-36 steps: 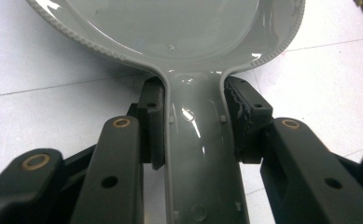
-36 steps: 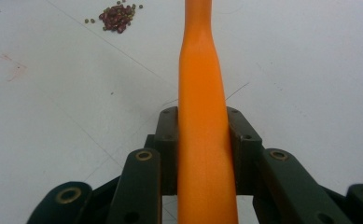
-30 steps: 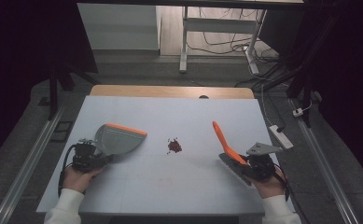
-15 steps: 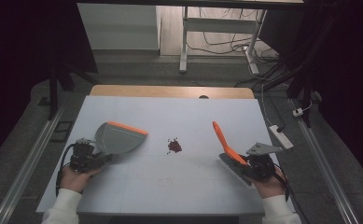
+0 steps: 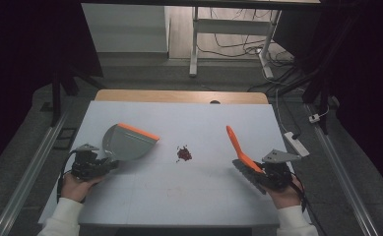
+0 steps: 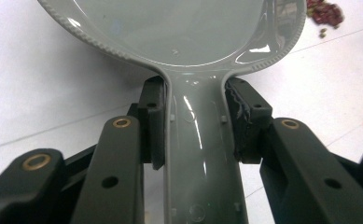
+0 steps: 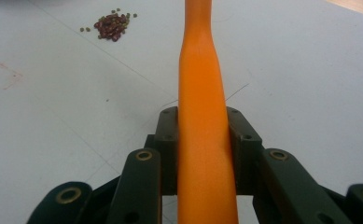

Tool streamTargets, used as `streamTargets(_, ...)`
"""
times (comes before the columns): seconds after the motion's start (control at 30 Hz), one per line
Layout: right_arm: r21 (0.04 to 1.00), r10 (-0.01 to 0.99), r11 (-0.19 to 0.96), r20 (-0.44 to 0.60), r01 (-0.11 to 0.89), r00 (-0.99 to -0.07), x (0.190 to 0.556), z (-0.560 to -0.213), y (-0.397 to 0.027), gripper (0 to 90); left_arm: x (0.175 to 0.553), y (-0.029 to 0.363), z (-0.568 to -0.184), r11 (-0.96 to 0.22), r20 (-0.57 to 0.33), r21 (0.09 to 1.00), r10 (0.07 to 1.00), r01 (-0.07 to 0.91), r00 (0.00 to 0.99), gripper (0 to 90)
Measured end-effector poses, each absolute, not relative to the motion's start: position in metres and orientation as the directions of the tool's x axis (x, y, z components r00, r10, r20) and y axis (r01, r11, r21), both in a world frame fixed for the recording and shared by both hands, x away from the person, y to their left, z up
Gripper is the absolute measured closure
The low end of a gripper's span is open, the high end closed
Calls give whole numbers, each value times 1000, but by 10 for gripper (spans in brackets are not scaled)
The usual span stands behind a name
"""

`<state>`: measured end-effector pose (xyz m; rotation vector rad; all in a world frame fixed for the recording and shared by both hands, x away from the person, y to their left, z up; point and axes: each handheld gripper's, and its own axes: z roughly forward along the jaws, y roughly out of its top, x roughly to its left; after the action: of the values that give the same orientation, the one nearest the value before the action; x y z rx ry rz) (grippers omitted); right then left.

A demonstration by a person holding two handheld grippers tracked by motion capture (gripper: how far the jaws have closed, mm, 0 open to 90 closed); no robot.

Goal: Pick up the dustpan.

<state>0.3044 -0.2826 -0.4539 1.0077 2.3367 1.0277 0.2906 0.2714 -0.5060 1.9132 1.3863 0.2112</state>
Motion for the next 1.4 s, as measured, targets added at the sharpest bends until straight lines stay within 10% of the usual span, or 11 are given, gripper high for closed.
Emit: streamTargets(1.4, 786, 720, 459, -56, 414, -692, 335, -442, -248, 702, 280, 260, -493, -273, -261, 716, 748, 642, 610, 618)
